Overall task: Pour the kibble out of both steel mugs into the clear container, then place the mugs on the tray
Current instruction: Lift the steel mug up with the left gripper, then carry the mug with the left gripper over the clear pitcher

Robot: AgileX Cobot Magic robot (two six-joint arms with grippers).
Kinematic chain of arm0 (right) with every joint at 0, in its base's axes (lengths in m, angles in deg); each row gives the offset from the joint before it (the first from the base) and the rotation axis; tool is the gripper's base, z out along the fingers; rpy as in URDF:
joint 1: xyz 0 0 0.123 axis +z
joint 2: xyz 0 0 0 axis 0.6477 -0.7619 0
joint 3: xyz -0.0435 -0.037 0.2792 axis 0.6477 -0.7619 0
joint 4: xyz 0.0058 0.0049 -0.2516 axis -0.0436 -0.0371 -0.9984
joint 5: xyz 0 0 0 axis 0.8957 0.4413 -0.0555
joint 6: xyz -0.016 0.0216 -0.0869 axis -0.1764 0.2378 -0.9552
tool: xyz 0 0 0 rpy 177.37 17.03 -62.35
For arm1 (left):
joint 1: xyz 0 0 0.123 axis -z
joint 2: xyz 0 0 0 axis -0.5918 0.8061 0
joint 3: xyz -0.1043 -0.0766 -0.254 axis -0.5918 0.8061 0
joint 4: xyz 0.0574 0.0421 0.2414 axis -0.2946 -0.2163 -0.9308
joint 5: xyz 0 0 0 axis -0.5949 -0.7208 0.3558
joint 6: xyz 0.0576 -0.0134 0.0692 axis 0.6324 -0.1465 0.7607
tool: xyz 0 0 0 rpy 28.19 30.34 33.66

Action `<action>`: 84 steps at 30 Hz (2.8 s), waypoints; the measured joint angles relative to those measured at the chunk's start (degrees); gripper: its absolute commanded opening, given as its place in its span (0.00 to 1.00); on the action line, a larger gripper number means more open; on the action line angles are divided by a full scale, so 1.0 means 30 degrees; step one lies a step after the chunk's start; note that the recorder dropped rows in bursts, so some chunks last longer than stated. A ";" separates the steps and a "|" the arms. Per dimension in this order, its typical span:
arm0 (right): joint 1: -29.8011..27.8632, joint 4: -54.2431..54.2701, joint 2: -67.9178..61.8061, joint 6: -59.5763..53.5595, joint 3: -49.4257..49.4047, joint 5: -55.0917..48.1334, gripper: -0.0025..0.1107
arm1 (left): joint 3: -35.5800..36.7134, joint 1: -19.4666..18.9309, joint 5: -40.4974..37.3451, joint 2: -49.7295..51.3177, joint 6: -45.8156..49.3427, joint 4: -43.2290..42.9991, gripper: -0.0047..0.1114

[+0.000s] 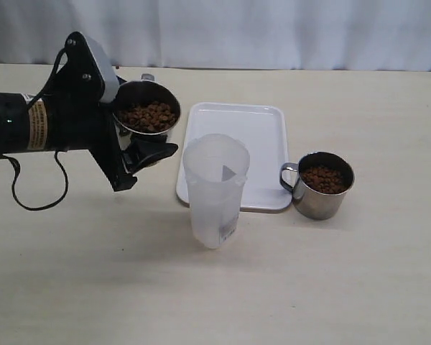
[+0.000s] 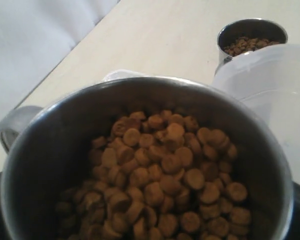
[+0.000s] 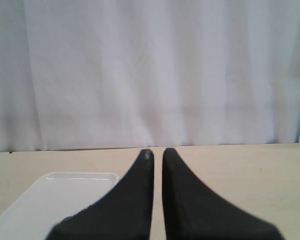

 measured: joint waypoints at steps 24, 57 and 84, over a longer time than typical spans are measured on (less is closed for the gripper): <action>0.0000 0.0000 0.0000 0.0000 0.0000 0.0000 0.06 | -0.1061 0.0151 -0.1459 -0.1793 0.0044 -0.1634 0.04; 0.0000 0.0000 0.0000 0.0000 0.0000 0.0000 0.06 | -0.2210 0.2697 -0.4164 -0.1793 0.0486 -0.3426 0.04; 0.0000 0.0000 0.0000 0.0000 0.0000 0.0000 0.06 | -0.2694 0.4372 -0.5418 -0.1793 0.1800 -0.4046 0.04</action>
